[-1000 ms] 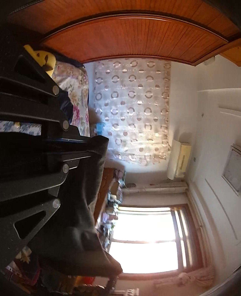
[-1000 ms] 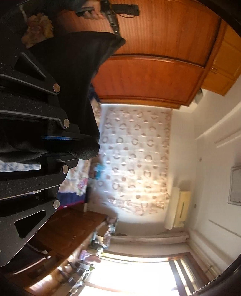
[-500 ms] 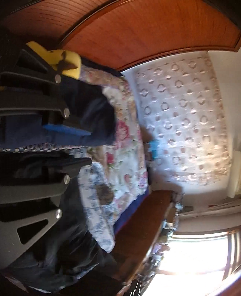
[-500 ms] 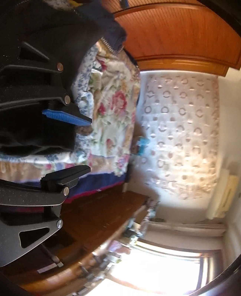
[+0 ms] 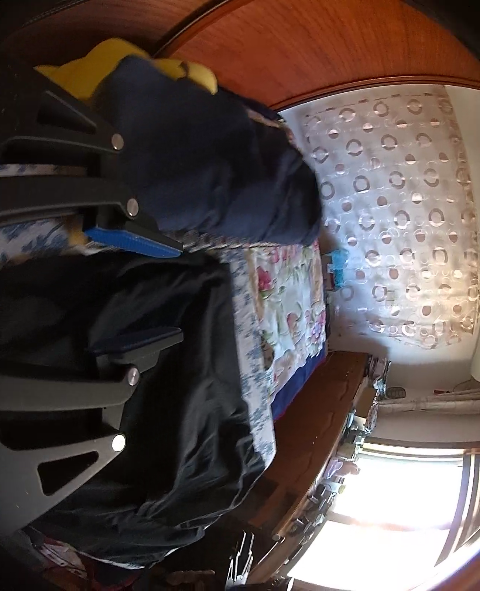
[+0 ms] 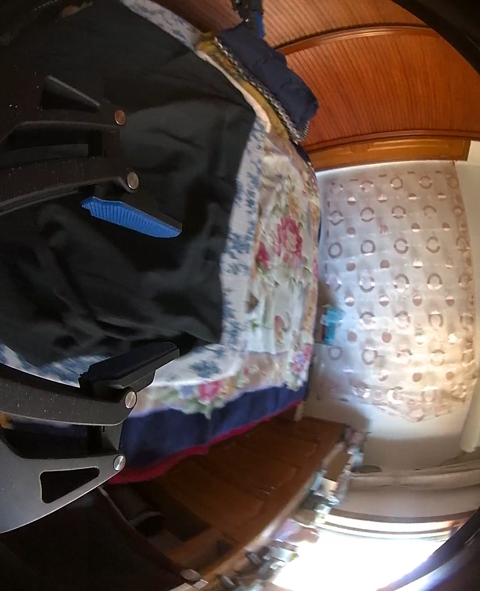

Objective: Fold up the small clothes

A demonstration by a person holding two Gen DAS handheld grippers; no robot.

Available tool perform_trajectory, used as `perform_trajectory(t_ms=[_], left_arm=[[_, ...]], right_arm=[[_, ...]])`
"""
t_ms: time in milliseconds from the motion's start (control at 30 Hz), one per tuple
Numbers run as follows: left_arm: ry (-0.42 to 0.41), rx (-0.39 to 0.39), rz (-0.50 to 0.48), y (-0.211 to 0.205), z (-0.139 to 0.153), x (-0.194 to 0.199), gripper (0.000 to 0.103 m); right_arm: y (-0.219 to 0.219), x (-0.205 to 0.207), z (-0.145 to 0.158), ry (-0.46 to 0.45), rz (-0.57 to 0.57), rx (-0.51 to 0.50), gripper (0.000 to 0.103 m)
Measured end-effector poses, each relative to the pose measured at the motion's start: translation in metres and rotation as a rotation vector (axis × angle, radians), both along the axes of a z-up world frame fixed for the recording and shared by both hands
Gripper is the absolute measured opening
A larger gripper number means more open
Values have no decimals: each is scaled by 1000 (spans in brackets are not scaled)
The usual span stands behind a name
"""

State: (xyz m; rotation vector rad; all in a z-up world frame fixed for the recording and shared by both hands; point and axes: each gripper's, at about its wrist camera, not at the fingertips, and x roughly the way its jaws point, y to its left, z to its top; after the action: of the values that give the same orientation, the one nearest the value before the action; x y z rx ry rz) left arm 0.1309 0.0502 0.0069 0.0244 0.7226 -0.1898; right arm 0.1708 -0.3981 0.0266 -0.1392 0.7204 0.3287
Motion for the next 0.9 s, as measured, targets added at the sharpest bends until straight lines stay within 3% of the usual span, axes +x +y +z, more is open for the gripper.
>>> perform_trajectory(t_ms=[467, 667, 900], left_arm=[[129, -28, -6, -10, -75, -24, 38], [167, -9, -1, -13, -91, -20, 38], [153, 23, -2, -15, -95, -22, 41]], right_arm=[[-20, -23, -66, 154, -30, 55, 61], [-13, -23, -75, 182, -16, 58, 61], [-15, -19, -81, 182, -38, 61, 61]])
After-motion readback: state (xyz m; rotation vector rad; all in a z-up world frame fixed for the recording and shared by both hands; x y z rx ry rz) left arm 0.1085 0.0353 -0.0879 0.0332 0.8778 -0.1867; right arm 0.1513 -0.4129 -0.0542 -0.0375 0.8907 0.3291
